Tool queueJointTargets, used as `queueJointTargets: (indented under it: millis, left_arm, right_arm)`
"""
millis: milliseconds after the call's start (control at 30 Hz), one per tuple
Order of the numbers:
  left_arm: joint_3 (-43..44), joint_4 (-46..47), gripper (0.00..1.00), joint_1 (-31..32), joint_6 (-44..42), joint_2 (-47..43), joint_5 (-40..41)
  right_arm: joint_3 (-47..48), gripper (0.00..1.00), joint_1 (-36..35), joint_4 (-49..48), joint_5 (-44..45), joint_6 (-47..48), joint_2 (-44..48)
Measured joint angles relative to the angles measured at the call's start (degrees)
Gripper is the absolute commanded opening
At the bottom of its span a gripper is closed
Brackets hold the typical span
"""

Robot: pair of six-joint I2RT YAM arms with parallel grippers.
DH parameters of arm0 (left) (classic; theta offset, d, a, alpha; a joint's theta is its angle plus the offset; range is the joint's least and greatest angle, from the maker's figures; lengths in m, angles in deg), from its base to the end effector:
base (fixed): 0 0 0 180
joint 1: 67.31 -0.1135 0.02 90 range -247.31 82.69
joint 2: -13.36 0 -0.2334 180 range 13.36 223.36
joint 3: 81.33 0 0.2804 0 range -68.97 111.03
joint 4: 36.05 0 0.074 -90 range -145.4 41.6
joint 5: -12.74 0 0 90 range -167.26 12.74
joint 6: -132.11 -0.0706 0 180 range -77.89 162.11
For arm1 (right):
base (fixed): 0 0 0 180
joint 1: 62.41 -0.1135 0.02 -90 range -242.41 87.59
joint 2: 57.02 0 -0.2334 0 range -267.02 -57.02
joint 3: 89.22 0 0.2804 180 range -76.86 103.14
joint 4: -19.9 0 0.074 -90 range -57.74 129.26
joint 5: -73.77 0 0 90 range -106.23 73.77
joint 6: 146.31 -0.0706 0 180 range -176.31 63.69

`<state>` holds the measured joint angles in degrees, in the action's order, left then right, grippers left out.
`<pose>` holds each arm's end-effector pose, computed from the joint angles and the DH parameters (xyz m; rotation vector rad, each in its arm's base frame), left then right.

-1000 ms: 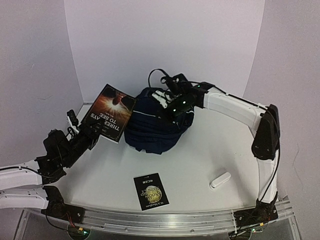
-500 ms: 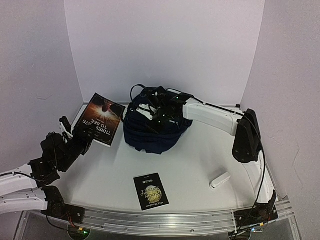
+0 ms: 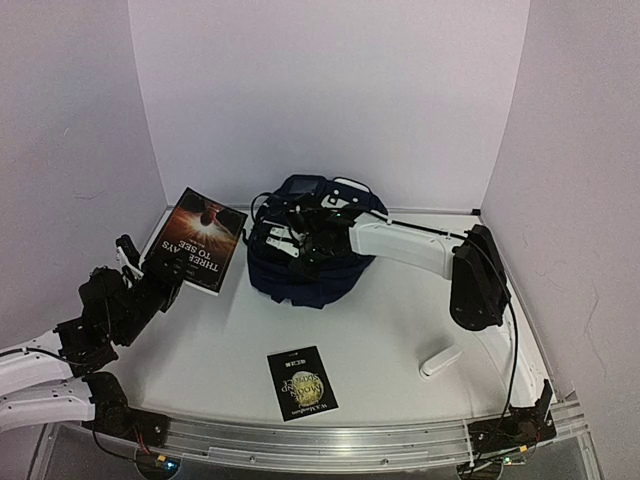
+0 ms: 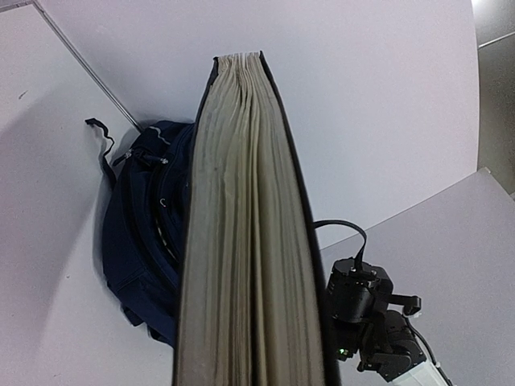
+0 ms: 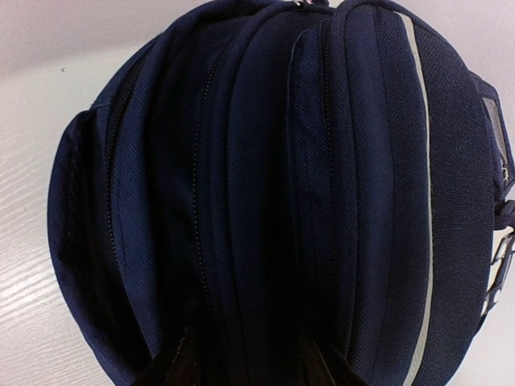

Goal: Pack the student bag
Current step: Place the book in the student bag.

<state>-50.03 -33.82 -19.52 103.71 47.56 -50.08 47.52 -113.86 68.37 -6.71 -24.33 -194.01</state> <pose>0.1877 -0.1589 0.2289 -0.5895 1.5901 -1.1000 0.3618 0.4352 0.1635 -1.5439 1.8453 -0.0442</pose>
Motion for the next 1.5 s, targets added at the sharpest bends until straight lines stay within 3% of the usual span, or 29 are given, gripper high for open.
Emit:
queueJointTargets:
  millis: [67, 100, 533, 800, 1067, 1500]
  left_arm:
    - [-0.1, -0.2, 0.00, 0.0, 0.0, -0.1, 0.0]
    - [-0.2, -0.2, 0.00, 0.0, 0.0, -0.1, 0.0]
    - [-1.3, -4.6, 0.00, 0.0, 1.7, -1.4, 0.6]
    - [-1.4, -5.6, 0.00, 0.0, 1.4, -0.8, -3.1]
    - [-3.2, -3.3, 0.00, -0.1, 1.3, -1.4, -9.9]
    - [-3.4, 12.1, 0.00, -0.1, 1.0, 19.1, -20.1]
  right_arm:
    - [-0.2, 0.02, -0.1, -0.7, 1.6, 0.7, 0.0]
    - [-0.4, 0.00, -0.1, -1.1, 2.4, 0.8, 0.0]
    - [-10.7, 0.00, -2.5, -3.8, 0.5, -7.8, 7.1]
    - [-0.6, 0.00, -3.8, 3.1, -3.2, -12.8, 7.2]
    - [9.5, 0.00, 2.0, 5.6, -6.7, -14.6, 6.6]
    - [11.1, 0.00, 3.1, 6.9, -10.4, -16.1, 6.6]
